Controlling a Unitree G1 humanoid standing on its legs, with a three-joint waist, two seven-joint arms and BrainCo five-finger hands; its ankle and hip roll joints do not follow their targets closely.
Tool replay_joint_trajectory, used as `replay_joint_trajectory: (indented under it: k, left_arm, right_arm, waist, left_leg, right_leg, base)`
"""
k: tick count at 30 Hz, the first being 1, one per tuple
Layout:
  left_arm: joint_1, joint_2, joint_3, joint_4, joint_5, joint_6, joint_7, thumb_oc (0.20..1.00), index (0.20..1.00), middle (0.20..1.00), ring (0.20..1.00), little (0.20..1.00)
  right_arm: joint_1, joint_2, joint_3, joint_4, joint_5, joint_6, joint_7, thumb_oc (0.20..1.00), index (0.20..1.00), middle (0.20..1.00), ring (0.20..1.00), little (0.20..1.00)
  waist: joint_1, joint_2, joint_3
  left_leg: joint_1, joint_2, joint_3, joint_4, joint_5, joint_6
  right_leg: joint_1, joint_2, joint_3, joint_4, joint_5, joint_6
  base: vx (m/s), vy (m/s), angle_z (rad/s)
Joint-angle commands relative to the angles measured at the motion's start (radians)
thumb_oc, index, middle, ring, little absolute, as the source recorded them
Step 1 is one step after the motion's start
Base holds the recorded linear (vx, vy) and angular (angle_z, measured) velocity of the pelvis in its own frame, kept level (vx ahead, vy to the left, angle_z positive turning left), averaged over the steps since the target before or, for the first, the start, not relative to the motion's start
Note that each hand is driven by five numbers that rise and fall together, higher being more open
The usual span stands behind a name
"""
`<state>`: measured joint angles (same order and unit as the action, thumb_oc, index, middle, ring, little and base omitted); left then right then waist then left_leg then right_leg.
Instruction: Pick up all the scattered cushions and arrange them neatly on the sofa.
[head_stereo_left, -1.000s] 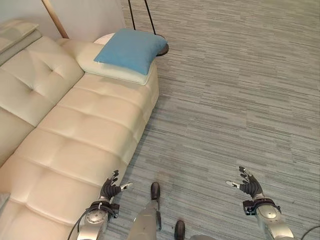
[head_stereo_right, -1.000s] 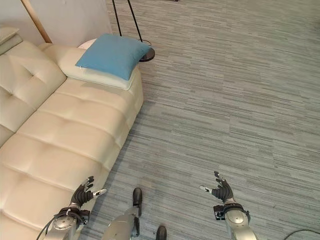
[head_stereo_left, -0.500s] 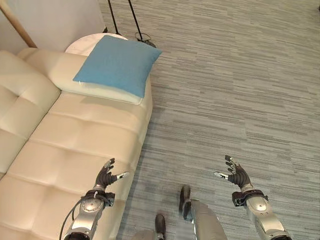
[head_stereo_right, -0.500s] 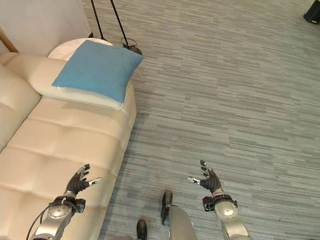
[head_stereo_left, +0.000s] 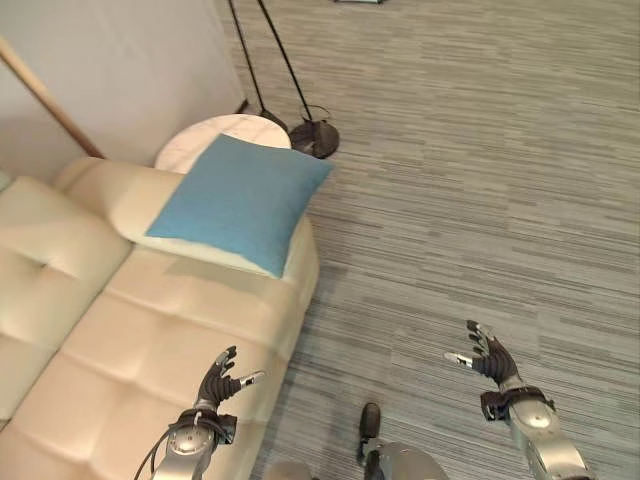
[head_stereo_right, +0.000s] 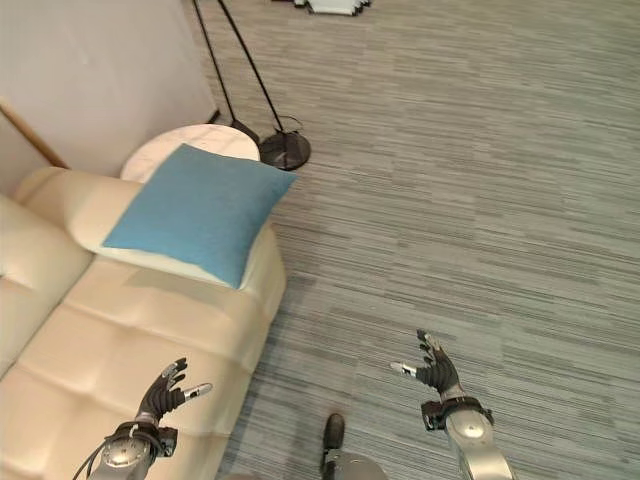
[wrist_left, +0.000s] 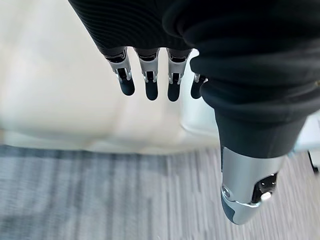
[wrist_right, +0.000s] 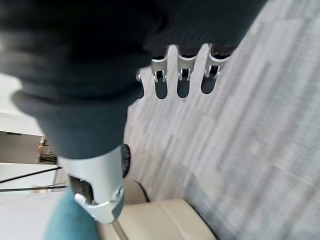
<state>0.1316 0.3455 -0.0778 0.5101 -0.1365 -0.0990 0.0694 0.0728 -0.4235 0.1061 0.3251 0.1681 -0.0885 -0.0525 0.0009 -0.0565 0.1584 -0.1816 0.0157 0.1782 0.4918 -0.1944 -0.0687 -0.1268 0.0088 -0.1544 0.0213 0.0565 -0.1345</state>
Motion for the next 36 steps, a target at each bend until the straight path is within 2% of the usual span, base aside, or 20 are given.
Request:
replay_joint_trajectory:
  k: [1, 2, 3, 4, 5, 6, 8, 9, 10, 14, 15, 16, 17, 19, 21, 23, 25, 30, 32, 36]
  left_arm:
    - [-0.021, 0.016, -0.013, -0.050, 0.012, -0.047, 0.013, 1.000, 1.000, 1.000, 1.000, 1.000]
    - [-0.022, 0.015, -0.010, -0.040, 0.016, -0.047, 0.025, 1.000, 1.000, 1.000, 1.000, 1.000]
    - [-0.019, 0.015, -0.004, -0.039, 0.012, -0.049, 0.035, 1.000, 1.000, 1.000, 1.000, 1.000]
    - [-0.015, 0.012, -0.001, -0.039, 0.007, -0.049, 0.038, 1.000, 1.000, 1.000, 1.000, 1.000]
    - [-0.015, 0.012, -0.001, -0.039, 0.007, -0.049, 0.038, 1.000, 1.000, 1.000, 1.000, 1.000]
    - [-0.009, 0.012, 0.015, -0.043, -0.003, -0.048, 0.042, 1.000, 1.000, 1.000, 1.000, 1.000]
    - [-0.002, 0.015, 0.024, -0.054, -0.003, -0.049, 0.043, 1.000, 1.000, 1.000, 1.000, 1.000]
    - [0.000, 0.016, 0.024, -0.055, -0.003, -0.047, 0.042, 1.000, 1.000, 1.000, 1.000, 1.000]
    - [0.012, 0.017, 0.036, -0.063, -0.004, -0.044, 0.038, 1.000, 1.000, 1.000, 1.000, 1.000]
    - [0.031, 0.022, 0.058, -0.059, -0.005, -0.036, 0.032, 1.000, 1.000, 1.000, 1.000, 1.000]
    - [0.030, 0.028, 0.066, -0.051, -0.008, -0.033, 0.033, 1.000, 1.000, 1.000, 1.000, 1.000]
    - [0.024, 0.036, 0.064, -0.048, -0.009, -0.032, 0.033, 1.000, 1.000, 1.000, 1.000, 1.000]
    - [0.020, 0.042, 0.065, -0.046, -0.009, -0.032, 0.036, 1.000, 1.000, 1.000, 1.000, 1.000]
    - [0.014, 0.049, 0.065, -0.046, -0.017, -0.034, 0.041, 1.000, 1.000, 1.000, 1.000, 1.000]
    - [0.009, 0.043, 0.069, -0.041, -0.042, -0.041, 0.048, 1.000, 1.000, 1.000, 1.000, 1.000]
    - [-0.004, 0.041, 0.072, -0.034, -0.063, -0.044, 0.059, 1.000, 1.000, 1.000, 1.000, 1.000]
    - [-0.008, 0.038, 0.077, -0.018, -0.067, -0.048, 0.070, 1.000, 1.000, 1.000, 1.000, 1.000]
    - [-0.014, 0.035, 0.080, -0.010, -0.066, -0.052, 0.073, 1.000, 1.000, 1.000, 1.000, 1.000]
    - [-0.021, 0.039, 0.074, -0.004, -0.060, -0.056, 0.071, 1.000, 1.000, 1.000, 1.000, 1.000]
    - [-0.007, 0.029, 0.068, 0.002, -0.060, -0.053, 0.060, 1.000, 1.000, 1.000, 1.000, 1.000]
  right_arm:
    - [0.021, -0.055, -0.018, -0.028, 0.003, -0.037, -0.010, 1.000, 1.000, 1.000, 1.000, 1.000]
    - [0.016, -0.052, -0.018, -0.013, 0.004, -0.038, -0.020, 1.000, 1.000, 1.000, 1.000, 1.000]
    - [0.013, -0.050, -0.018, -0.004, 0.005, -0.039, -0.026, 1.000, 1.000, 1.000, 1.000, 1.000]
    - [0.013, -0.047, -0.017, 0.000, 0.004, -0.039, -0.028, 1.000, 1.000, 1.000, 1.000, 1.000]
    - [0.013, -0.047, -0.017, 0.000, 0.004, -0.039, -0.028, 1.000, 1.000, 1.000, 1.000, 1.000]
    - [0.022, -0.045, -0.023, 0.009, 0.000, -0.033, -0.025, 1.000, 1.000, 1.000, 1.000, 1.000]
    - [0.038, -0.041, -0.025, 0.008, -0.004, -0.031, -0.022, 1.000, 1.000, 1.000, 1.000, 1.000]
    - [0.042, -0.037, -0.029, 0.009, -0.004, -0.030, -0.025, 1.000, 1.000, 1.000, 1.000, 1.000]
    - [0.046, -0.033, -0.030, 0.006, -0.009, -0.026, -0.018, 1.000, 1.000, 1.000, 1.000, 1.000]
    - [0.063, -0.006, -0.033, 0.006, -0.014, -0.018, -0.007, 1.000, 1.000, 1.000, 1.000, 1.000]
    - [0.050, 0.005, -0.021, 0.008, -0.020, -0.017, 0.003, 1.000, 1.000, 1.000, 1.000, 1.000]
    - [0.043, 0.007, -0.014, 0.000, -0.022, -0.019, 0.005, 1.000, 1.000, 1.000, 1.000, 1.000]
    - [0.040, 0.012, -0.009, -0.003, -0.021, -0.019, 0.006, 1.000, 1.000, 1.000, 1.000, 1.000]
    - [0.030, 0.024, -0.002, -0.010, -0.011, -0.019, 0.008, 1.000, 1.000, 1.000, 1.000, 1.000]
    - [0.018, 0.023, 0.001, -0.006, -0.005, -0.020, 0.005, 1.000, 1.000, 1.000, 1.000, 1.000]
    - [0.008, 0.022, 0.004, -0.002, 0.003, -0.018, -0.001, 1.000, 1.000, 1.000, 1.000, 1.000]
    - [0.010, 0.020, 0.004, -0.002, 0.006, -0.015, -0.005, 1.000, 1.000, 1.000, 1.000, 1.000]
    - [0.015, 0.012, -0.003, 0.019, 0.002, -0.016, -0.007, 1.000, 1.000, 1.000, 1.000, 1.000]
    - [0.028, 0.007, -0.014, 0.022, 0.014, -0.022, -0.008, 1.000, 1.000, 1.000, 1.000, 1.000]
    - [0.045, -0.018, -0.033, 0.035, 0.016, -0.024, -0.006, 1.000, 1.000, 1.000, 1.000, 1.000]
  waist:
    - [0.004, 0.016, 0.011]
    - [0.025, 0.027, 0.019]
    - [0.038, 0.034, 0.019]
    - [0.047, 0.037, 0.015]
    - [0.047, 0.035, 0.017]
    - [0.066, 0.035, 0.007]
    - [0.076, 0.039, 0.005]
    - [0.074, 0.029, 0.000]
    - [0.080, 0.037, -0.008]
    - [0.095, 0.012, -0.039]
    - [0.104, -0.009, -0.035]
    - [0.105, -0.015, -0.027]
    - [0.103, -0.015, -0.020]
    - [0.093, -0.007, -0.006]
    - [0.081, 0.005, 0.004]
    - [0.071, 0.009, 0.024]
    - [0.056, 0.000, 0.034]
    - [0.018, -0.008, 0.047]
    - [0.015, -0.020, 0.050]
    - [0.012, -0.018, 0.029]
  left_leg:
    - [-0.010, 0.042, 0.008, -0.144, 0.100, 0.020]
    - [-0.050, 0.044, 0.016, -0.247, 0.151, 0.009]
    - [-0.083, 0.042, 0.015, -0.298, 0.209, -0.002]
    - [-0.091, 0.041, 0.020, -0.345, 0.243, -0.010]
    - [-0.085, 0.038, 0.021, -0.353, 0.247, -0.010]
    - [-0.126, 0.061, 0.082, -0.414, 0.291, -0.018]
    - [-0.115, 0.071, 0.114, -0.444, 0.325, -0.020]
    - [-0.114, 0.072, 0.135, -0.446, 0.318, -0.028]
    - [-0.092, 0.088, 0.173, -0.472, 0.332, -0.015]
    - [-0.093, 0.068, 0.158, -0.409, 0.298, 0.020]
    - [-0.083, 0.050, 0.157, -0.379, 0.255, 0.049]
    - [-0.077, 0.040, 0.150, -0.367, 0.236, 0.062]
    - [-0.067, 0.035, 0.141, -0.364, 0.220, 0.071]
    - [-0.027, 0.023, 0.115, -0.363, 0.183, 0.082]
    - [0.016, 0.016, 0.082, -0.371, 0.160, 0.081]
    - [0.045, 0.016, 0.054, -0.365, 0.141, 0.075]
    - [0.071, 0.004, 0.021, -0.356, 0.120, 0.071]
    - [0.129, -0.035, -0.113, -0.373, 0.100, 0.056]
    - [0.127, -0.051, -0.184, -0.347, 0.086, 0.042]
    - [0.131, -0.026, -0.252, -0.366, 0.094, 0.022]
  right_leg:
    - [0.019, -0.092, -0.043, 0.041, -0.119, 0.211]
    - [0.063, -0.074, -0.035, 0.040, -0.143, 0.212]
    - [0.080, -0.061, -0.036, 0.036, -0.151, 0.213]
    - [0.102, -0.052, -0.036, 0.032, -0.161, 0.212]
    - [0.105, -0.054, -0.035, 0.032, -0.162, 0.212]
    - [0.169, -0.047, -0.044, 0.023, -0.194, 0.215]
    - [0.187, -0.045, -0.041, 0.034, -0.206, 0.216]
    - [0.214, -0.055, -0.039, 0.036, -0.227, 0.219]
    - [0.228, -0.046, -0.044, 0.040, -0.228, 0.222]
    - [0.262, -0.093, -0.065, 0.088, -0.246, 0.248]
    - [0.207, -0.141, -0.062, 0.229, -0.197, 0.282]
    - [0.167, -0.155, -0.052, 0.310, -0.165, 0.295]
    - [0.132, -0.164, -0.045, 0.363, -0.146, 0.298]
    - [0.050, -0.177, -0.039, 0.402, -0.141, 0.279]
    - [0.003, -0.173, -0.045, 0.344, -0.163, 0.261]
    - [-0.035, -0.183, -0.056, 0.273, -0.138, 0.261]
    - [-0.061, -0.175, -0.030, 0.183, -0.101, 0.271]
    - [-0.139, -0.097, 0.176, 0.072, -0.020, 0.300]
    - [-0.115, -0.101, 0.208, 0.068, -0.012, 0.294]
    - [-0.074, -0.099, 0.170, 0.052, -0.009, 0.273]
  base:
    - [0.21, -0.003, -0.17]
    - [0.32, -0.001, -0.29]
    - [0.45, 0.011, -0.23]
    - [0.24, 0.013, -0.18]
    - [0.47, 0.068, -0.36]
    - [0.38, 0.066, -0.30]
    - [0.43, 0.102, -0.01]
    - [0.39, 0.145, -0.01]
    - [0.42, 0.156, -0.02]
    - [0.30, 0.123, 0.26]
    - [0.28, 0.204, 0.31]
    - [0.25, 0.208, 0.22]
    - [0.16, 0.109, 0.13]
    - [0.19, 0.057, 0.54]
    - [0.23, -0.027, 0.68]
    - [0.23, -0.100, 0.78]
    - [0.23, -0.116, 0.76]
    - [0.23, -0.158, 0.83]
    - [0.18, -0.268, 1.46]
    - [0.13, -0.277, 1.30]
